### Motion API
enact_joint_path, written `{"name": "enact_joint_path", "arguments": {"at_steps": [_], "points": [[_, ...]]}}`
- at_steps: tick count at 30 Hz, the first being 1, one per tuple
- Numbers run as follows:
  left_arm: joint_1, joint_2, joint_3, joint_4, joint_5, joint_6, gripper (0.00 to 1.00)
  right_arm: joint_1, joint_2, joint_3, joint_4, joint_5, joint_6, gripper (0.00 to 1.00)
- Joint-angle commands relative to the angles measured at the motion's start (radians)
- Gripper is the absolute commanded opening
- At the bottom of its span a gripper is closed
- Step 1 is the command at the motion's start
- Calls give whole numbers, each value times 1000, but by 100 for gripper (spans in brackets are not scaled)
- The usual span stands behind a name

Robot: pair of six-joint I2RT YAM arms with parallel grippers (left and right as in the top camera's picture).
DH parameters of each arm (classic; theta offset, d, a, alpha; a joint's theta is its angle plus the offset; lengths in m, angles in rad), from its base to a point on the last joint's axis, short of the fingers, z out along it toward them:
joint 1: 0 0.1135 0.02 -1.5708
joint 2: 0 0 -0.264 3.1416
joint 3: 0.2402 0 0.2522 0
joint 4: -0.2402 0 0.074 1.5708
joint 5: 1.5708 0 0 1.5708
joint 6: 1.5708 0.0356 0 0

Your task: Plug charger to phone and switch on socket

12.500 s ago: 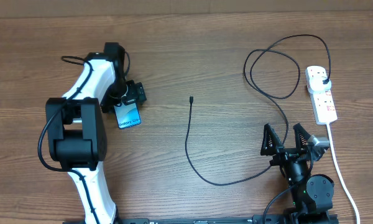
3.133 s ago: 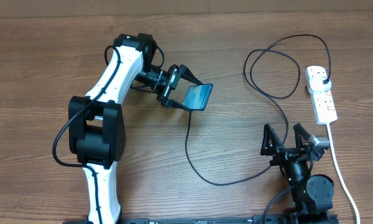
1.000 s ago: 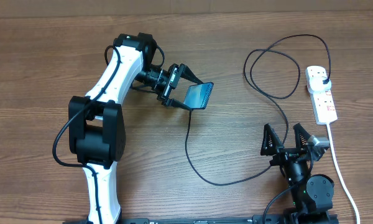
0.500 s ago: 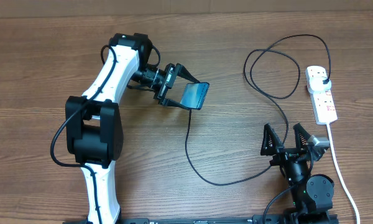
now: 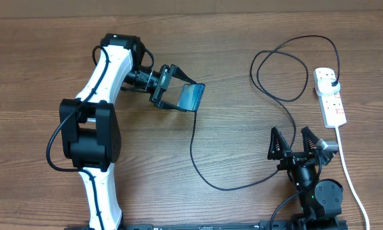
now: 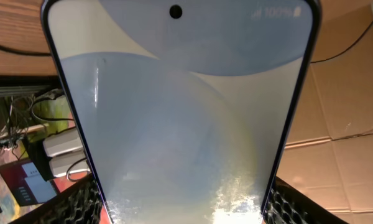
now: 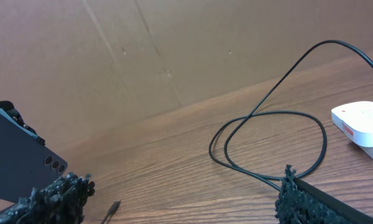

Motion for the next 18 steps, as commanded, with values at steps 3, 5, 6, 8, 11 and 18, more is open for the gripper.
{"name": "enact_joint_path", "arguments": {"at_steps": [3,5,6,8,11,18], "points": [[1,-8,29,-5,-14,34,61,-3,-2,-11,6,2,-8,100],[1,-8,29,-1,-84,27,62,-3,-2,-11,6,2,-8,100],[1,-8,29,2,-110,25,62,-3,-2,-11,6,2,-8,100],[1,-8,29,6,-172,9,63,-3,-2,-11,6,2,-8,100],[0,-8,29,11,-260,-28,63,-3,-2,-11,6,2,-8,100],[-15,-8,29,36,-489,-98,63,-3,-2,-11,6,2,-8,100]]}}
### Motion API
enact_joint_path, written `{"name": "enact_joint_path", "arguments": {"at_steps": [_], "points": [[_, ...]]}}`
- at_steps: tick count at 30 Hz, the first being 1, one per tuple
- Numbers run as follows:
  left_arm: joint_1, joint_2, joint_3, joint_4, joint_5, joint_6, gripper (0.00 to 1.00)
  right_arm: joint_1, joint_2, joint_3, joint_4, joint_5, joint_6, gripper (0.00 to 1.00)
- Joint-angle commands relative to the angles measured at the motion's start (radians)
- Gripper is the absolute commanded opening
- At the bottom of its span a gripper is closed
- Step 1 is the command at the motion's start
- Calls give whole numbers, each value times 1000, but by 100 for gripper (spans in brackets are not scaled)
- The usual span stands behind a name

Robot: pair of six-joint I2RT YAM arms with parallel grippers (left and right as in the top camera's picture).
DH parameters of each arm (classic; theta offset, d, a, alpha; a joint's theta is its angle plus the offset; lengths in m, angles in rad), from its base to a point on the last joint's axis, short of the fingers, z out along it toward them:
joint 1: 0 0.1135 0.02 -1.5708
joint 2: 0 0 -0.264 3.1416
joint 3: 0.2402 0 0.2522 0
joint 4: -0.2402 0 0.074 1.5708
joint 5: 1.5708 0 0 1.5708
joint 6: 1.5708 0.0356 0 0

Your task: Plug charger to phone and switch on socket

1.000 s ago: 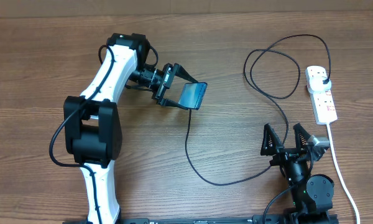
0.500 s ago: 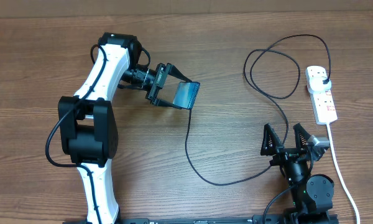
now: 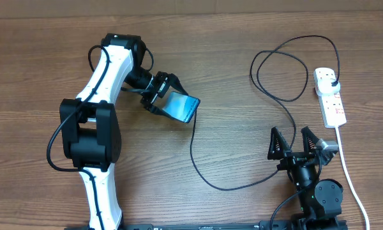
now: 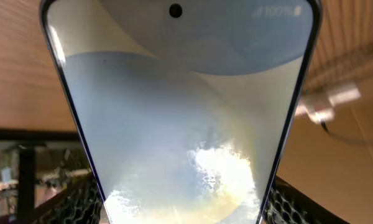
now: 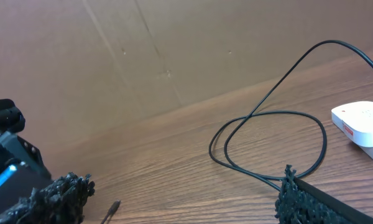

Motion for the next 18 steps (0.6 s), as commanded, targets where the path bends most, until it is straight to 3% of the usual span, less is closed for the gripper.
{"name": "enact_joint_path", "arguments": {"at_steps": [1,7,18], "points": [[-17,-8,29,0,-154,-51,62,-3,-2,-11,6,2,-8,100],[-50,-8,29,19,-310,-61,56,-3,-2,-11,6,2,-8,100],[-90,-8,29,55,-611,-135,60,-3,-2,-11,6,2,-8,100]]}}
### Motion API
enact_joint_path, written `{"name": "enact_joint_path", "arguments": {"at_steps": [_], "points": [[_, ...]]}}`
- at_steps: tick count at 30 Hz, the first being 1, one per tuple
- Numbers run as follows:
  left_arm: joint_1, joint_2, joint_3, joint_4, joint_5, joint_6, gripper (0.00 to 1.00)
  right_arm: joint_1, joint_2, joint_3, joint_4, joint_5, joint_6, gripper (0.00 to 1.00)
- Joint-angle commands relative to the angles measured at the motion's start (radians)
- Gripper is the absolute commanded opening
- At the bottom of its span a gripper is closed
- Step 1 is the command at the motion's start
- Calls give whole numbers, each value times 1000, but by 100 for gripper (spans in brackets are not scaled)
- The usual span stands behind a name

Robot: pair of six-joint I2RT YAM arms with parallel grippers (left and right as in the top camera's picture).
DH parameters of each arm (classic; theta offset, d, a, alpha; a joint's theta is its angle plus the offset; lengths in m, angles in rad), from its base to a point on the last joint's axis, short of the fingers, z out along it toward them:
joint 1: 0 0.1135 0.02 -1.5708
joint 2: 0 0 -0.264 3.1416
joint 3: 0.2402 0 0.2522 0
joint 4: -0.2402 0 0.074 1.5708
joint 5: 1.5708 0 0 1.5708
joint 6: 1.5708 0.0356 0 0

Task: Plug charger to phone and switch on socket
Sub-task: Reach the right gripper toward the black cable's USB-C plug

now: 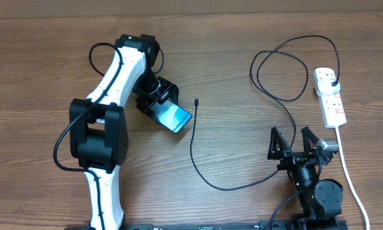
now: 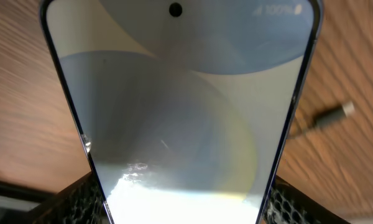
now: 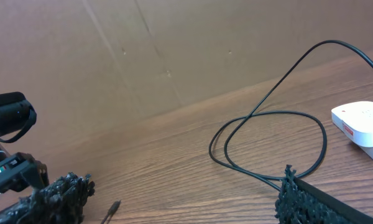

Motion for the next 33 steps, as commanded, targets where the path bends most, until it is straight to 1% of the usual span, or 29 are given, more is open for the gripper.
{"name": "enact_joint_path", "arguments": {"at_steps": [1,3,8,12,16,18,21,27,33], "points": [[-21,-8,29,-4,-165,-56,60,-3,-2,-11,6,2,-8,100],[-36,-8,29,-4,-200,-56,61,-3,-2,-11,6,2,-8,100],[-66,-8,29,8,-206,-56,63,-3,-2,-11,6,-11,10,100],[-80,-8,29,47,-205,-56,63,-3,-2,-11,11,-82,124,100],[-81,-8,29,57,-205,-56,58,-3,-2,-11,27,-172,263,100],[-81,-8,29,61,-204,-56,58,-3,-2,-11,29,-222,291,100],[-79,-8,29,70,-198,-66,60,-3,-2,-11,32,-288,294,100],[-76,-8,30,79,-194,-83,60,-3,-2,-11,36,-364,443,100],[-76,-8,40,74,-193,-83,58,-3,0,-11,37,-425,477,100]]}}
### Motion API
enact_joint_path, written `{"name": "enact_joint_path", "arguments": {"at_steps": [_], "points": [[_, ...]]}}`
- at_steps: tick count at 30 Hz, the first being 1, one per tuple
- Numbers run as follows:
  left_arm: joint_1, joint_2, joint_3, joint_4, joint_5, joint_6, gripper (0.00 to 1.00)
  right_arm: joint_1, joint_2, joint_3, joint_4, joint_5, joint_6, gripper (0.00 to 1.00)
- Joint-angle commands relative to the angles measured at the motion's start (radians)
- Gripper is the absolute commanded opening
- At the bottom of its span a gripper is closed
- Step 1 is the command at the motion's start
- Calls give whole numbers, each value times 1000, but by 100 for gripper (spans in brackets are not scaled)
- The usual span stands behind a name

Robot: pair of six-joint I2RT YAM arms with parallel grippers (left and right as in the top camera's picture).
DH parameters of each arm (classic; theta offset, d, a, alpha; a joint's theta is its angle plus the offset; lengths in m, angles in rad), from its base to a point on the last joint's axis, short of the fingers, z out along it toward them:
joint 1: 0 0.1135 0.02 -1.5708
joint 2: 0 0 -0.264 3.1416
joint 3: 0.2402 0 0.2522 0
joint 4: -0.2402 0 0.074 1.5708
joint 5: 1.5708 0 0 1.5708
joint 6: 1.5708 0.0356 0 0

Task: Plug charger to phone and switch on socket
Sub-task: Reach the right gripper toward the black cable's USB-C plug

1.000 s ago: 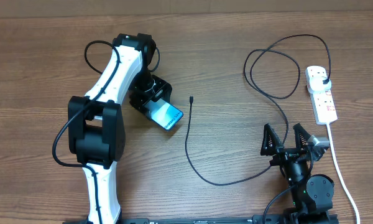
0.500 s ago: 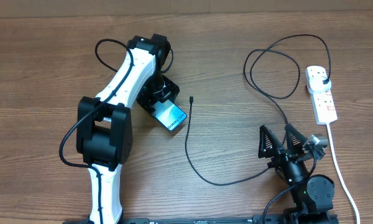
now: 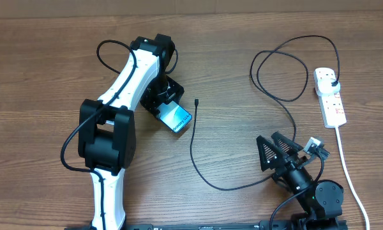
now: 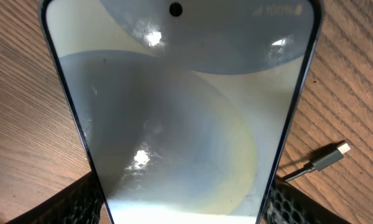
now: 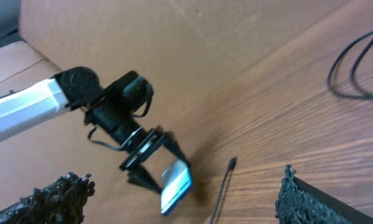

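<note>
My left gripper (image 3: 168,110) is shut on the phone (image 3: 177,118), whose lit screen faces up just over the table left of centre. The phone (image 4: 180,112) fills the left wrist view, with mesh fingers (image 4: 81,202) at its lower edges. The charger plug (image 3: 196,101) lies loose on the wood just right of the phone, also seen as plug (image 4: 326,157) and plug (image 5: 232,163). Its black cable (image 3: 193,150) runs to the white power strip (image 3: 330,99) at far right. My right gripper (image 3: 277,153) is open and empty near the front, facing the phone (image 5: 176,185).
The cable makes loose loops (image 3: 281,70) across the right half of the wooden table (image 3: 45,76). A white lead (image 3: 348,172) runs from the power strip to the front edge. A cardboard wall (image 5: 174,50) stands behind the table.
My right arm has swung left, so its view now shows the phone and plug instead of the cable loop and power strip. My left gripper shifted slightly right with the phone.
My left gripper first held the phone raised on edge above the cable end. It then tilted the phone screen-up, and later held it lower beside the loose plug. My right gripper stayed open and still until its turn leftward now.
</note>
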Motion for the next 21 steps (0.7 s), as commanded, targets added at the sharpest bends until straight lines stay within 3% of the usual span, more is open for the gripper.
{"name": "enact_joint_path", "arguments": {"at_steps": [1,11,21], "points": [[6,-8,45,-8,-2,-14,58,-3,1,-11,11,-66,51,100],[2,-8,82,-25,45,-13,56,-3,95,-10,109,-129,93,100],[-14,-8,82,-19,69,-31,58,-3,379,124,134,-188,92,100]]}}
